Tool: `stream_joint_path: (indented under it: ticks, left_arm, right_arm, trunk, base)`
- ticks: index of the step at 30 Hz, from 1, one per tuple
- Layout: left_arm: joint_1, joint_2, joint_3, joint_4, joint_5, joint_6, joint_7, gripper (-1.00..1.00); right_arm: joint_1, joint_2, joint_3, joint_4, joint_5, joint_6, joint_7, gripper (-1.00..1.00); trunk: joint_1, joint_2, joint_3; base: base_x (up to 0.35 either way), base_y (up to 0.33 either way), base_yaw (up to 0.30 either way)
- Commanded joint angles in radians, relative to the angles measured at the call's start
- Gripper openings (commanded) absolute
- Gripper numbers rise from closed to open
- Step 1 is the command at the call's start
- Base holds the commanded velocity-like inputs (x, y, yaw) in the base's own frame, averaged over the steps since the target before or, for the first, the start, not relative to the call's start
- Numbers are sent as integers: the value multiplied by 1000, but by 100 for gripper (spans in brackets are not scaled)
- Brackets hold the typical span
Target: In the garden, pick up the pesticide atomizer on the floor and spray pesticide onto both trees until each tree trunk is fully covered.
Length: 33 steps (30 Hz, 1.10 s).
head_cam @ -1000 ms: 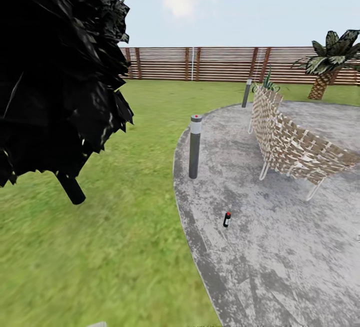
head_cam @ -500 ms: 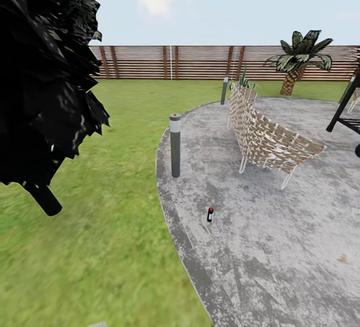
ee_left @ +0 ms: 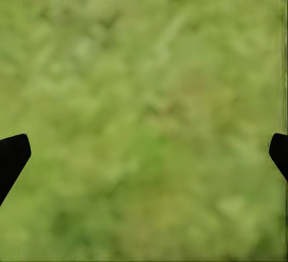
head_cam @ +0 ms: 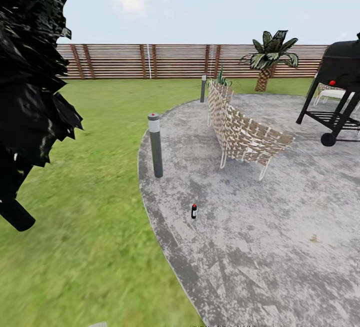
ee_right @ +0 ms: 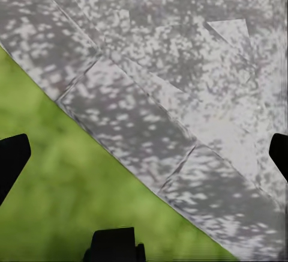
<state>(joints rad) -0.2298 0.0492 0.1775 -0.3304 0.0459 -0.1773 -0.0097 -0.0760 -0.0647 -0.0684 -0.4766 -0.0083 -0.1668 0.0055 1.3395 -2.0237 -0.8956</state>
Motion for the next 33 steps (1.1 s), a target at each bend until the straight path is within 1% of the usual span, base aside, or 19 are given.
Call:
stream_joint_path:
  ticks: [1, 6, 9, 33]
  left_arm:
    - [0, 0, 1, 1, 5, -3, -1, 100]
    - [0, 0, 1, 1, 5, -2, -1, 100]
    - [0, 0, 0, 1, 5, -2, -1, 100]
    - [0, 0, 1, 1, 5, -2, -1, 100]
  right_arm:
    - [-1, 0, -1, 1, -1, -3, 1, 100]
    - [-1, 0, -1, 1, -1, -3, 1, 100]
    - [-1, 0, -1, 1, -1, -3, 1, 100]
    - [-1, 0, -1, 1, -1, -3, 1, 100]
  trunk:
    - [0, 0, -1]
    - [0, 0, -3]
    - [0, 0, -4]
    - [0, 0, -14]
  base:
    - [0, 0, -265]
    - [0, 13, -265]
    - [0, 172, -265]
    - [0, 297, -265]
